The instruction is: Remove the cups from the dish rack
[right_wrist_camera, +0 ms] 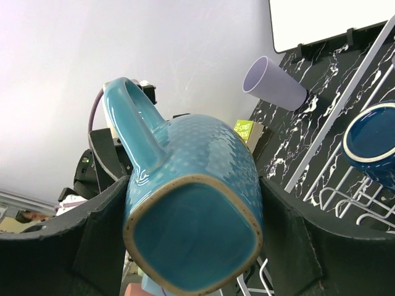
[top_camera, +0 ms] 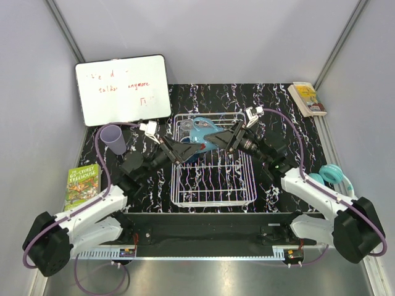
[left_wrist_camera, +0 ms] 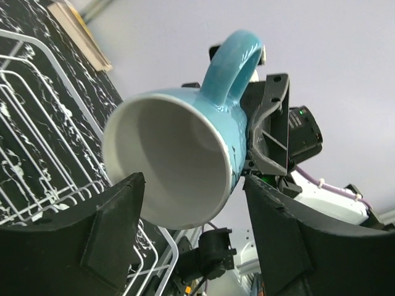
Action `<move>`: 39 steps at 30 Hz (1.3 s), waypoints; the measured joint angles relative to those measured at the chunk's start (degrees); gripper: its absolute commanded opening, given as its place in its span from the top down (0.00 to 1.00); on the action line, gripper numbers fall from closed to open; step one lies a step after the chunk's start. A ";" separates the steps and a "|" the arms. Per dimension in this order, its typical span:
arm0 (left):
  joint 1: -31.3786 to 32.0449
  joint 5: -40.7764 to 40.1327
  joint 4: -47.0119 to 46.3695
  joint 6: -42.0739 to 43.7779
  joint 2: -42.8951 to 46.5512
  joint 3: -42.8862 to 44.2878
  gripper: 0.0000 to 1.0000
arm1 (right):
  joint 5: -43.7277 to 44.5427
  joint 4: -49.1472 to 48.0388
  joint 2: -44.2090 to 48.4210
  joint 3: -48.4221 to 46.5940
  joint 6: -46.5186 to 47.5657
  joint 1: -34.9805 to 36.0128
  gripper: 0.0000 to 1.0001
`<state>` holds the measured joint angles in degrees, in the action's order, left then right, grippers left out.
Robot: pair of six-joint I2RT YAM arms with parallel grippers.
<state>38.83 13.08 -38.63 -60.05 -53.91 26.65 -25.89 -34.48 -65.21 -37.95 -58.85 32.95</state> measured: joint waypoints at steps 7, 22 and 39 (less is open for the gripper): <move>3.04 0.31 -3.04 -0.22 -4.17 1.68 0.51 | -2.03 -3.02 -2.29 0.26 -2.01 0.00 1.00; 4.44 3.19 -6.60 -0.22 -7.17 4.92 1.00 | -3.52 -3.48 -1.36 0.85 -6.21 0.00 0.56; 4.81 -2.99 27.50 10.82 -0.79 11.34 1.00 | 5.86 21.66 8.13 -4.63 11.63 0.42 0.00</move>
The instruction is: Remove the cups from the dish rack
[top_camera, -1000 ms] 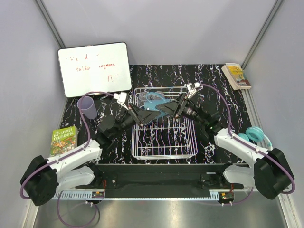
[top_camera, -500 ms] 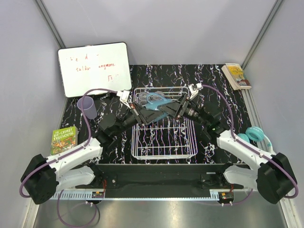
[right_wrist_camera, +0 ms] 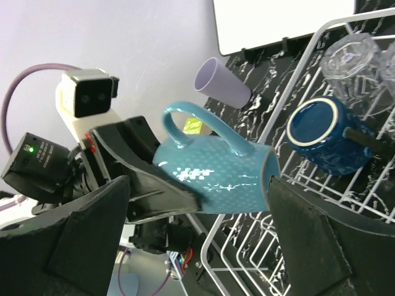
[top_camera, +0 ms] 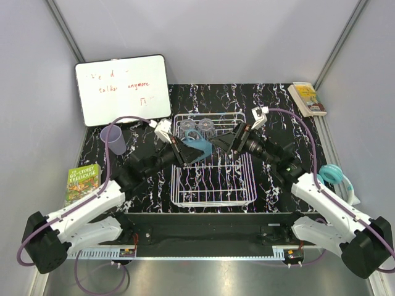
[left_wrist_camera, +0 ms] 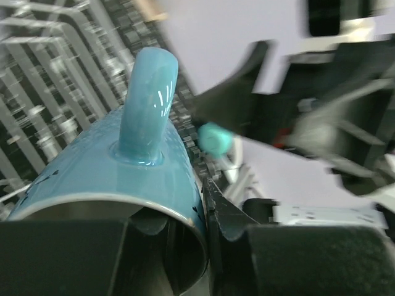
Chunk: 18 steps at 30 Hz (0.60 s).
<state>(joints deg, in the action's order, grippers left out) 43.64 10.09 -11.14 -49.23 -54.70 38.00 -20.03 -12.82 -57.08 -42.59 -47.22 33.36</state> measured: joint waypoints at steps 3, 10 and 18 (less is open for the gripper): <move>-0.09 -2.67 6.62 1.77 0.02 0.55 1.00 | 1.95 2.67 0.15 -1.05 1.49 0.02 0.00; -0.04 -15.87 30.62 8.90 0.02 12.70 1.00 | 14.62 18.75 0.13 -11.17 8.59 0.00 0.00; -1.57 -32.35 52.74 14.03 -2.10 28.79 1.00 | 24.44 29.00 0.44 -13.11 12.72 -0.04 0.00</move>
<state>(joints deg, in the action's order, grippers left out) 42.06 -22.26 41.60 -35.20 -56.80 66.78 4.40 16.19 -56.64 -55.70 -34.50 33.32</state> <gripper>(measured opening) 0.187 0.994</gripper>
